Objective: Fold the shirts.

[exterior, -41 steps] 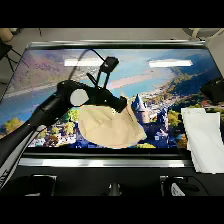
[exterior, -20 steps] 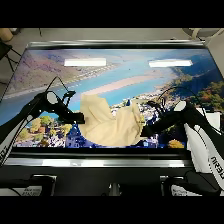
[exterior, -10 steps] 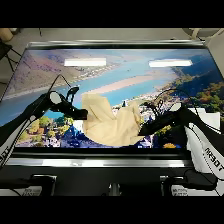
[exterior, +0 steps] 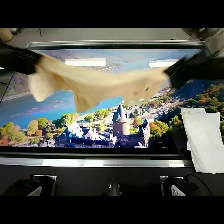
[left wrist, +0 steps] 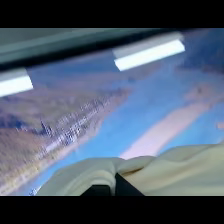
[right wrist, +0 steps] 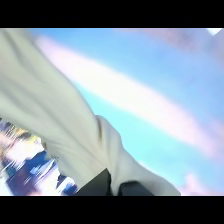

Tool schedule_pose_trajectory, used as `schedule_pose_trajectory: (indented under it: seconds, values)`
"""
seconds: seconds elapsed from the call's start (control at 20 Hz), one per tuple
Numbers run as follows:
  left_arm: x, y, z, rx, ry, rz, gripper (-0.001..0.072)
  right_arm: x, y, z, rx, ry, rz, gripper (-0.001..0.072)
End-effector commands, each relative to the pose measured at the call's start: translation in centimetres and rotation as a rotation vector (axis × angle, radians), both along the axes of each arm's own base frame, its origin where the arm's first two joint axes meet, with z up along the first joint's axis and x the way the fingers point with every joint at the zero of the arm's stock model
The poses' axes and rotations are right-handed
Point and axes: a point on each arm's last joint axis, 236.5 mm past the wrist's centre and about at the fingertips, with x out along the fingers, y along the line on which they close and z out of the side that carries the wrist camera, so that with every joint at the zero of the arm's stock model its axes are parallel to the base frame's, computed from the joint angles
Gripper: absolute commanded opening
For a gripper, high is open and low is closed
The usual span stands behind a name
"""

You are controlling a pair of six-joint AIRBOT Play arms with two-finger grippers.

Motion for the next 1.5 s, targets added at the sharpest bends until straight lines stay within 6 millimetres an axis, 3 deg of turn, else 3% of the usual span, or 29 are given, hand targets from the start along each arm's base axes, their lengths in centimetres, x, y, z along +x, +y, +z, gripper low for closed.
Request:
schedule_pose_trajectory:
  seconds: [0.0,0.1,0.2,0.3,0.4,0.45,0.55,0.7,0.85,0.9,1.0,1.15,1.2,1.25,1.3,1.35,1.4,1.45]
  values:
    - [-9.1,4.0,11.7,-0.113,-0.312,0.071,0.0024,-8.0,-1.5,16.6,0.096,-0.443,-0.112,0.0016]
    - [-10.8,4.3,11.8,-0.118,-0.312,0.062,0.0025,-10.4,-1.6,16.2,0.06,-0.422,-0.104,0.0016]
    - [-11.0,4.3,10.7,-0.101,-0.268,0.061,0.0025,-11.1,-2.3,14.4,-0.004,-0.363,-0.116,0.0016]
    - [-10.3,4.1,8.6,-0.073,-0.191,0.059,0.0025,-10.9,-3.0,13.3,-0.036,-0.325,-0.137,0.0017]
    - [-9.0,3.7,4.9,-0.026,-0.09,0.055,0.0025,-10.1,-3.8,11.4,-0.082,-0.26,-0.156,0.0017]
    - [-8.1,3.4,2.4,-0.006,-0.03,0.054,0.0025,-9.3,-4.2,9.4,-0.116,-0.183,-0.158,0.0016]
    - [-6.4,2.5,-4.3,0.025,0.126,0.042,0.0026,-7.7,-4.8,3.0,-0.191,0.056,-0.133,0.0016]
    - [-4.8,0.0,-17.0,0.019,0.395,0.0,0.0026,-5.0,-4.6,-9.3,-0.253,0.421,-0.036,0.0016]
    - [-2.2,-2.1,-26.5,-0.094,0.493,0.022,0.0026,0.8,-4.8,-21.4,-0.224,0.561,-0.074,0.0017]
    - [-1.1,-2.3,-28.4,-0.112,0.501,0.042,0.0026,3.1,-4.7,-24.4,-0.192,0.566,-0.112,0.0018]
    - [1.3,-2.4,-31.0,-0.109,0.517,0.072,0.0025,6.6,-4.9,-28.5,-0.114,0.594,-0.219,0.0018]
    - [4.7,-2.8,-33.3,-0.106,0.536,0.098,0.0026,8.8,-4.2,-32.0,0.026,0.663,-0.331,0.002]
    - [5.6,-3.1,-34.1,-0.1,0.554,0.101,0.0026,8.9,-3.6,-32.6,0.064,0.687,-0.338,0.0051]
    - [6.1,-3.4,-34.9,-0.101,0.58,0.101,0.0027,9.0,-3.2,-32.9,0.084,0.698,-0.335,0.0205]
    - [6.4,-3.7,-35.6,-0.1,0.611,0.098,0.0087,8.8,-3.2,-32.7,0.078,0.699,-0.324,0.0422]
    - [6.2,-3.8,-35.9,-0.084,0.65,0.087,0.0422,8.4,-3.5,-32.1,0.038,0.69,-0.282,0.0588]
    - [5.7,-3.4,-35.9,-0.059,0.706,0.079,0.0704,7.9,-4.0,-31.1,-0.008,0.687,-0.232,0.062]
    - [4.7,-2.2,-35.7,-0.016,0.777,0.076,0.0698,7.2,-5.1,-29.9,-0.044,0.702,-0.212,0.0631]
